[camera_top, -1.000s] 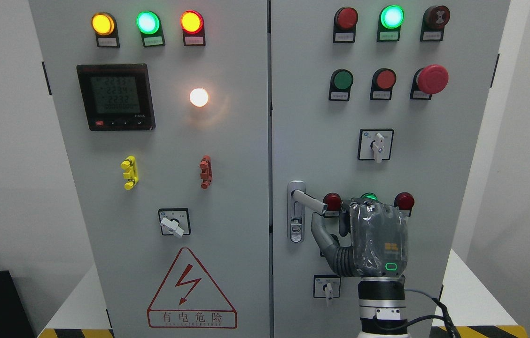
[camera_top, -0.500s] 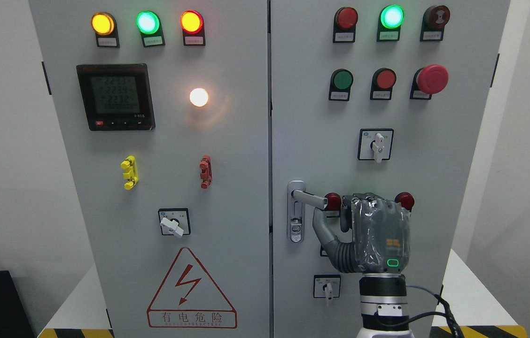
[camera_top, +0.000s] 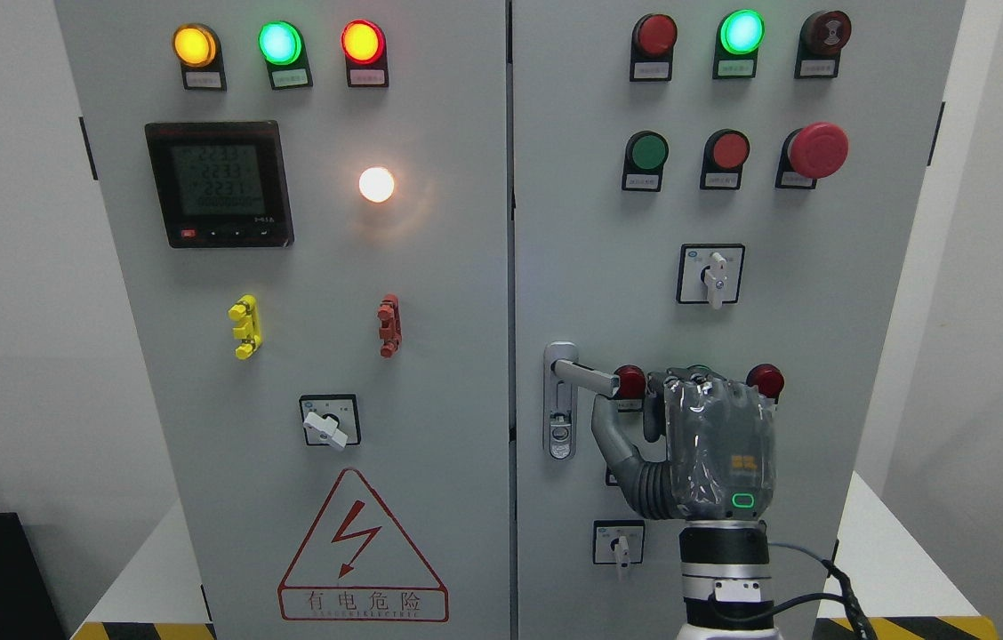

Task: Release door handle
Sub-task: 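Open the right hand fingers to let go of the handle, then withdraw the open right hand away from the handle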

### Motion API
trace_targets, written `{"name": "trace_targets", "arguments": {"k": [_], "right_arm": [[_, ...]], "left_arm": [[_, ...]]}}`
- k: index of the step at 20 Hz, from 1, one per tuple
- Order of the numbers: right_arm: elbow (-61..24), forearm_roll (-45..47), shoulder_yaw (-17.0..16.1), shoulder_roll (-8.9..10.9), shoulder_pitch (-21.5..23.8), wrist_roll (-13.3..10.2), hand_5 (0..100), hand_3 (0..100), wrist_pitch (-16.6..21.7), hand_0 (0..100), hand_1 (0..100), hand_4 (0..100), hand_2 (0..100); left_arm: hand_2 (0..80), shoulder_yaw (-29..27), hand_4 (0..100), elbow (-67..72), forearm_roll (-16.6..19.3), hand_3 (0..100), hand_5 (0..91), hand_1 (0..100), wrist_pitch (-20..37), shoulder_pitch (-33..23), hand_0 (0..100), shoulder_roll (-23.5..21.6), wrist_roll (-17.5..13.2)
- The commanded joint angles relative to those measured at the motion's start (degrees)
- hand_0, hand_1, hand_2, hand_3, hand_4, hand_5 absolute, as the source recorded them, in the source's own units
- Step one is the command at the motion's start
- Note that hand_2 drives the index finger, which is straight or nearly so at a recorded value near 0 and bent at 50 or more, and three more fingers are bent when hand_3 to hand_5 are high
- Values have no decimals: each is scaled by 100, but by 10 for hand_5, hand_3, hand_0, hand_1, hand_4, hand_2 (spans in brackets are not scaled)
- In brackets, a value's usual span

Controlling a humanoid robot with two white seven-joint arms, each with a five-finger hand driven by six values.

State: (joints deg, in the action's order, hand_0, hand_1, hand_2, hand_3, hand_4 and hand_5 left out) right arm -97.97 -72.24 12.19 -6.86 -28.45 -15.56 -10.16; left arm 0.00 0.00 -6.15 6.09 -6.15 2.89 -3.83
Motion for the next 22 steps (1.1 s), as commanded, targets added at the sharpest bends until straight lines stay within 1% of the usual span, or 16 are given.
{"name": "trace_targets", "arguments": {"k": [1, 6, 7, 9, 11, 13, 14, 16, 17, 18, 19, 20, 21, 22], "right_arm": [[-12, 25, 38, 9, 68, -26, 992, 1000, 6, 436, 484, 933, 974], [-82, 25, 56, 9, 164, -78, 991, 1000, 41, 438, 484, 932, 974], [-108, 25, 56, 52, 208, -96, 991, 1000, 49, 438, 484, 932, 974], [-187, 25, 56, 201, 322, -140, 991, 1000, 163, 439, 484, 932, 974], [-266, 25, 47, 395, 480, -297, 992, 1000, 347, 445, 480, 933, 970], [-389, 34, 12, 571, 665, -386, 993, 1000, 532, 450, 476, 934, 966], [-459, 52, -6, 624, 735, -421, 992, 1000, 655, 456, 471, 931, 958], [-591, 148, -32, 799, 824, -500, 990, 1000, 848, 473, 453, 919, 930], [-653, 192, -32, 904, 824, -509, 950, 1000, 867, 482, 434, 891, 838], [-723, 271, -58, 1027, 850, -509, 921, 1000, 867, 487, 420, 871, 801], [-776, 376, -180, 1176, 920, -509, 804, 938, 884, 496, 373, 780, 688], [-820, 499, -286, 1308, 1008, -509, 663, 804, 884, 494, 349, 679, 583], [-838, 631, -348, 1414, 1061, -500, 578, 716, 893, 494, 332, 611, 520], [-847, 771, -401, 1528, 1070, -509, 409, 592, 902, 489, 290, 469, 416]], "left_arm": [[0, 79, 0, 114, 0, 0, 0, 389, -3, 0, 120, 1, -4], [0, 79, 0, 114, 0, 0, 0, 389, -3, 0, 120, 1, -4], [0, 79, 0, 114, 0, 0, 0, 389, -3, 0, 120, 1, -4], [0, 79, 0, 114, 0, 0, 0, 389, -3, 0, 120, 1, -4], [0, 79, 0, 114, 0, 0, 0, 389, -3, 0, 120, 1, -4], [0, 79, 0, 114, 0, 0, 0, 389, -3, 0, 120, -7, -4], [0, 79, 0, 114, 0, 0, 0, 389, -3, 0, 120, 1, -4], [0, 79, 0, 114, 0, 0, 0, 389, -3, 0, 120, 1, -4], [0, 79, 0, 114, 0, 0, 0, 389, -3, 0, 120, 1, -4], [0, 79, 0, 114, 0, 0, 0, 389, -3, 0, 120, 1, -4], [0, 79, 0, 114, 0, 0, 0, 389, -3, 0, 120, 1, -4], [0, 79, 0, 114, 0, 0, 0, 389, -3, 0, 120, 1, -4], [0, 79, 0, 114, 0, 0, 0, 389, -3, 0, 120, 1, -4], [0, 79, 0, 114, 0, 0, 0, 389, -3, 0, 120, 1, -4]]}}
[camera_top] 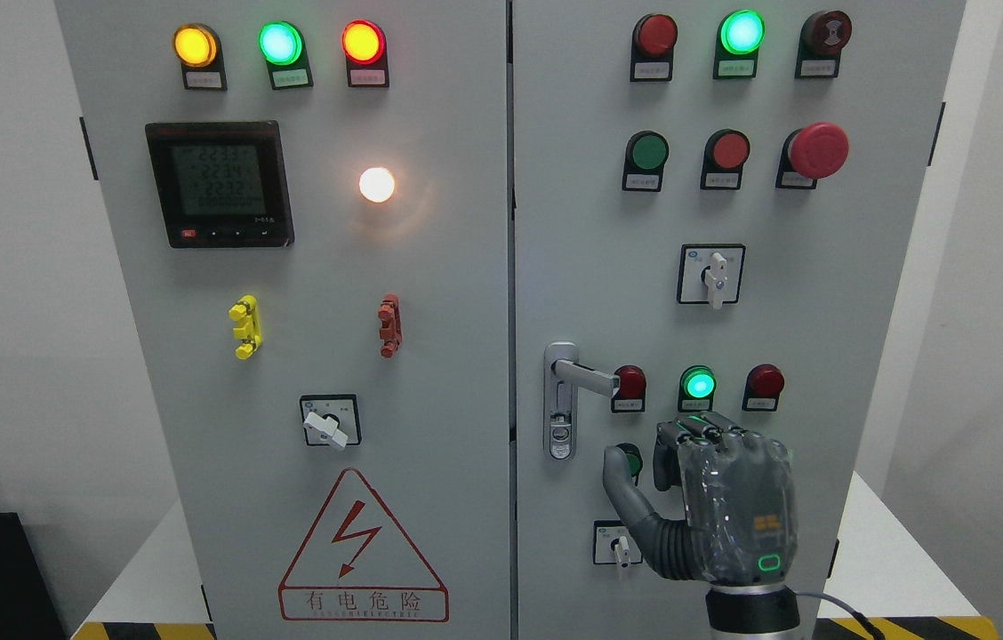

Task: Release door handle
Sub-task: 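Withdraw the open right hand away from the handle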

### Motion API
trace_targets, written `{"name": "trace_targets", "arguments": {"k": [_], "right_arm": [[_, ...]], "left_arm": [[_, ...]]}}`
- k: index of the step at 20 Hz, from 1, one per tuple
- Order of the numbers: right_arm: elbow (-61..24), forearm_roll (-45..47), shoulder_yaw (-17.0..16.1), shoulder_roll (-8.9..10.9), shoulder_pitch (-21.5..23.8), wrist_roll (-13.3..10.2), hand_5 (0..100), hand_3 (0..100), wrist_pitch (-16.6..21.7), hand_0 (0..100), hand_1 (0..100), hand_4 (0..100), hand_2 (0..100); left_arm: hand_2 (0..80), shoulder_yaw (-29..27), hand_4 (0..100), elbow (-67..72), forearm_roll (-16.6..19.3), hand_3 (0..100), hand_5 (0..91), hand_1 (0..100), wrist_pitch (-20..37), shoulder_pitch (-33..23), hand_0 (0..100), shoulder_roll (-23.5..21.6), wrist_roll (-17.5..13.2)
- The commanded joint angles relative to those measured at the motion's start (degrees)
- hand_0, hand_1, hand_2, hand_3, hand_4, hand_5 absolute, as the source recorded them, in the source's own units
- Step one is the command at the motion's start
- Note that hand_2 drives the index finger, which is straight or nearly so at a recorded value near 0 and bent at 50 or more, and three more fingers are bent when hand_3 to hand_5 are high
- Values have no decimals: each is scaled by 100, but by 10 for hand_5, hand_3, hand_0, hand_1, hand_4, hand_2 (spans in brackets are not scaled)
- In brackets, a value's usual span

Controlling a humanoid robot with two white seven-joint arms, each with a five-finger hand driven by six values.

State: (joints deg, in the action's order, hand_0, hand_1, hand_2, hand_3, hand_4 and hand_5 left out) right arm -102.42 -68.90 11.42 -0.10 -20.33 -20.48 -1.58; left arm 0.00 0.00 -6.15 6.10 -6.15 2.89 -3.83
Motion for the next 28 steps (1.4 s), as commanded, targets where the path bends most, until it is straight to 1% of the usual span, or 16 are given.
{"name": "trace_targets", "arguments": {"k": [1, 2, 3, 4, 5, 6, 8, 12, 21, 26, 28], "right_arm": [[-402, 543, -360, 958, 266, -17, 318, 516, 79, 489, 270, 388, 353], [-410, 596, -386, 1046, 275, -35, 186, 364, 157, 490, 234, 249, 231], [-419, 658, -430, 1108, 275, -61, 39, 196, 254, 490, 199, 87, 126], [-419, 719, -509, 1161, 293, -70, 0, 134, 350, 491, 185, 19, 73], [-428, 790, -544, 1196, 354, -70, 0, 42, 447, 489, 161, 0, 1], [-437, 843, -553, 1223, 363, -70, 0, 0, 535, 497, 130, 0, 0], [-437, 922, -554, 1232, 381, -70, 0, 0, 667, 500, 91, 0, 0], [-481, 922, -536, 1197, 390, -61, 0, 0, 747, 470, 67, 0, 0], [-516, 931, -475, 1126, 434, -35, 0, 0, 747, 410, 104, 0, 0], [-534, 931, -439, 1118, 442, -9, 0, 0, 747, 394, 124, 0, 0], [-534, 931, -439, 1126, 512, -17, 0, 0, 747, 390, 132, 0, 0]], "left_arm": [[0, 79, 0, 114, 0, 0, 0, 389, -4, 0, 120, 1, -4], [0, 79, 0, 114, 0, 0, 0, 389, -4, 0, 120, 1, -4], [0, 79, 0, 114, 0, 0, 0, 389, -4, 0, 120, 1, -4], [0, 79, 0, 114, 0, 0, 0, 389, -4, 0, 120, -7, -4], [0, 79, 0, 114, 0, 0, 0, 389, -4, 0, 120, 1, -4], [0, 79, 0, 114, 0, 0, 0, 389, -4, 0, 120, 1, -4], [0, 79, 0, 114, 0, 0, 0, 389, -4, 0, 120, 1, -4], [0, 79, 0, 114, 0, 0, 0, 389, -4, 0, 120, 1, -4], [0, 79, 0, 114, 0, 0, 0, 389, -4, 9, 120, 1, -4], [0, 79, 0, 114, 0, 0, 0, 389, -4, 9, 120, 1, -4], [0, 79, 0, 114, 0, 0, 0, 389, -4, 0, 120, 1, -4]]}}
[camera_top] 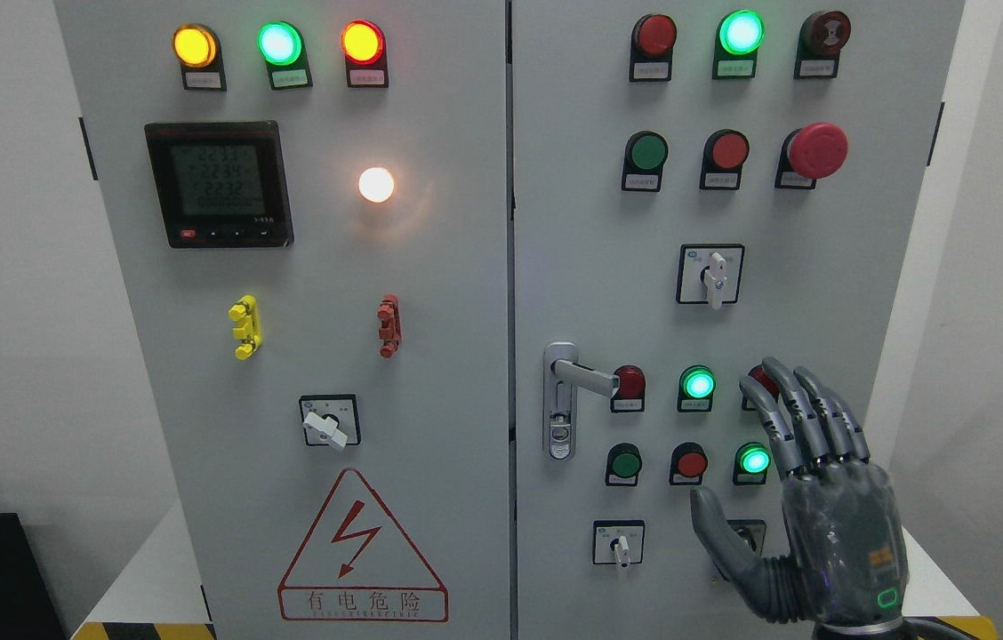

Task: Release door handle
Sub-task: 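Withdraw the open right hand away from the handle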

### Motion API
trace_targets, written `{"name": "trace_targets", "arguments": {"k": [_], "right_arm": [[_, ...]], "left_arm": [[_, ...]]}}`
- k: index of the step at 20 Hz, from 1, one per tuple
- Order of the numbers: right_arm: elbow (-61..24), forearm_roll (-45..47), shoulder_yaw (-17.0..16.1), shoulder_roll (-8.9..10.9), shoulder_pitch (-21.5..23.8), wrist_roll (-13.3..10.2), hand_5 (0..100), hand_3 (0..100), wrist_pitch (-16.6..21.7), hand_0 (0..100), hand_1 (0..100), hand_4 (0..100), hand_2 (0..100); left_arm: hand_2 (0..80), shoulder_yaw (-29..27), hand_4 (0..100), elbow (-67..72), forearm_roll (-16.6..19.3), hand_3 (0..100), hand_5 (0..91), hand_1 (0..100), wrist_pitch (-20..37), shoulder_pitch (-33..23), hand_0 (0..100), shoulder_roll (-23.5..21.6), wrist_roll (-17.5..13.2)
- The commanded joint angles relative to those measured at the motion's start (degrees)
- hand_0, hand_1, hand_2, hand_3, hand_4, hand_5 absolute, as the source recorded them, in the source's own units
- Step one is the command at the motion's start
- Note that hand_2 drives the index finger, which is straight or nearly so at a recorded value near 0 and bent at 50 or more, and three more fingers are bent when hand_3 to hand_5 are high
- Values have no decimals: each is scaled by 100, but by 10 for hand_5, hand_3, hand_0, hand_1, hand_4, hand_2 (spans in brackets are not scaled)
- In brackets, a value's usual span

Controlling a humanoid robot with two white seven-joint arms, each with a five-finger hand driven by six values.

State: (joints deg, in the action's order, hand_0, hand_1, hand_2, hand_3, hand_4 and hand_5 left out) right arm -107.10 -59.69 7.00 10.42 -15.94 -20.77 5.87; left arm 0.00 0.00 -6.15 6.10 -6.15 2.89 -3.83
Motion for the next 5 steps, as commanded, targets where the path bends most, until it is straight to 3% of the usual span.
{"name": "trace_targets", "arguments": {"k": [1, 5], "right_arm": [[-65, 10, 3, 74, 83, 11, 0, 0, 2, 388, 135, 0, 0], [-74, 10, 3, 74, 83, 3, 0, 0, 2, 387, 141, 0, 0]], "left_arm": [[0, 79, 0, 114, 0, 0, 0, 389, -3, -1, 120, 1, -4], [0, 79, 0, 114, 0, 0, 0, 389, -3, -1, 120, 1, -4]]}}
